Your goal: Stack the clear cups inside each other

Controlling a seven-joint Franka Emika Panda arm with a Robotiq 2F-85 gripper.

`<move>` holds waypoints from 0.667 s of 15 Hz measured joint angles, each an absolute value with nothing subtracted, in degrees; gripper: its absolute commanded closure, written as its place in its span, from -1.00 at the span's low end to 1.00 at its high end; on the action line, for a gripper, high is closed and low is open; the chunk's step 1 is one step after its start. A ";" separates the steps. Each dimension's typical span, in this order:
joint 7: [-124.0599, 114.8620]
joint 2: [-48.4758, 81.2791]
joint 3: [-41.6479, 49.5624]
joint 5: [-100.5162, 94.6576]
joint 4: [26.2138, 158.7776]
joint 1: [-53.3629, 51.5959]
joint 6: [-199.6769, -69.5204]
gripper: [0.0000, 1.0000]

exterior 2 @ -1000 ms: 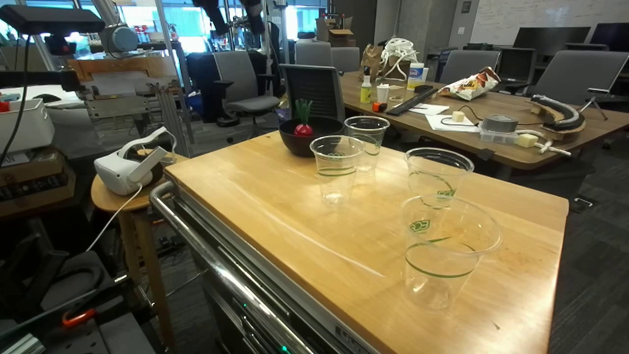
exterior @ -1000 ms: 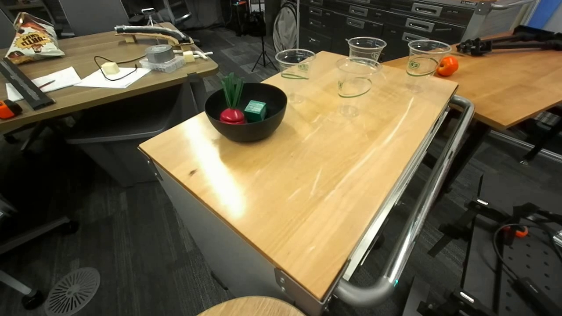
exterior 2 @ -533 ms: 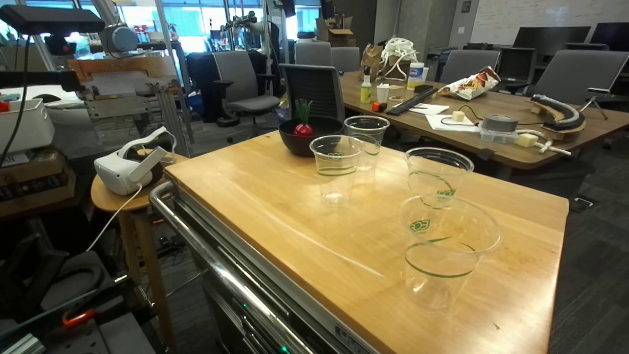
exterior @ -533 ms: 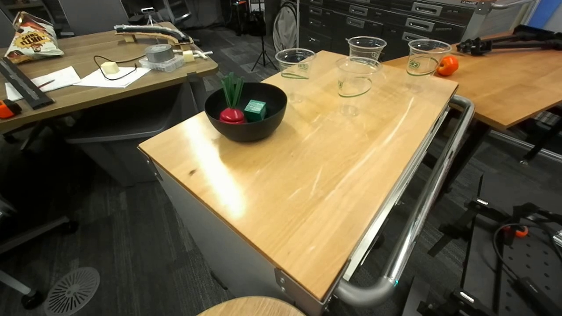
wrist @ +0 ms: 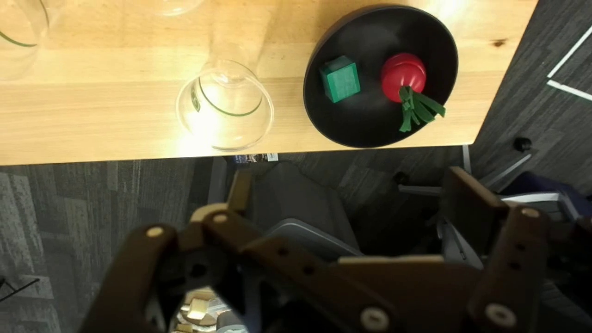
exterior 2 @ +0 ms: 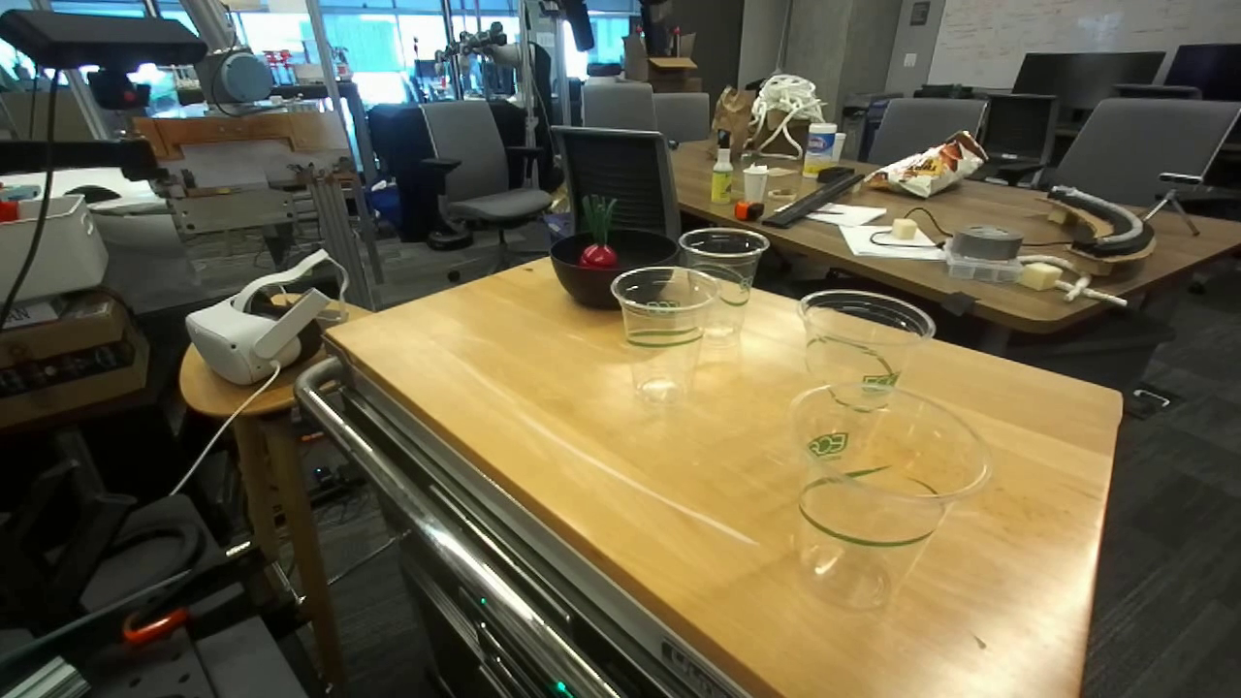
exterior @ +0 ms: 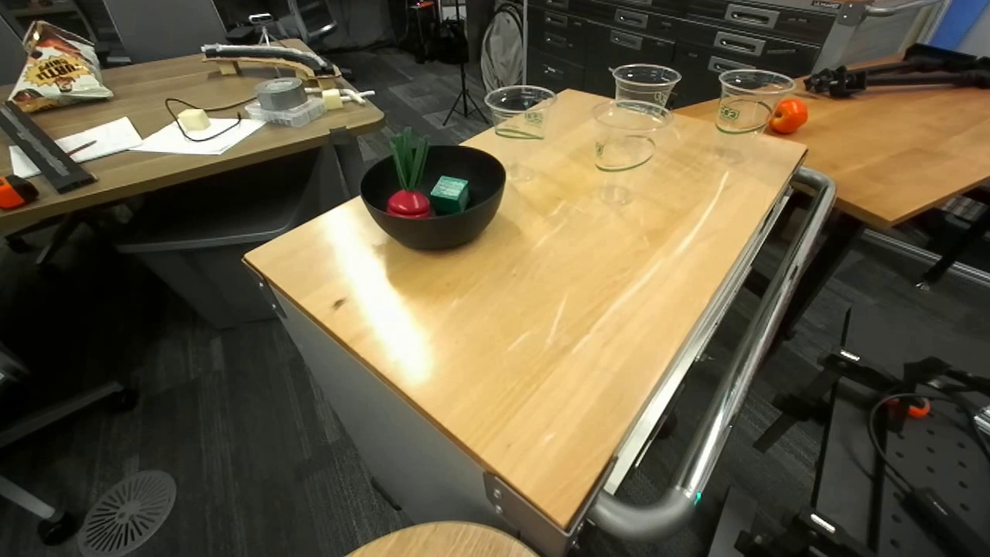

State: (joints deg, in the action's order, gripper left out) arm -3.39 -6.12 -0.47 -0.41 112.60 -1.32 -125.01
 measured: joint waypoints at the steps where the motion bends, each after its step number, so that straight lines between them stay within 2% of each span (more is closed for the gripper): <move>1: -3.82 -5.15 -0.68 -1.12 112.48 -1.33 -125.02 -1.00; 10: -1.21 9.23 -0.39 -0.78 102.96 -0.59 -120.54 -1.00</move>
State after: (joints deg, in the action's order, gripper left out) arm -1.21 9.23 -0.39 -0.78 102.96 -0.59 -120.54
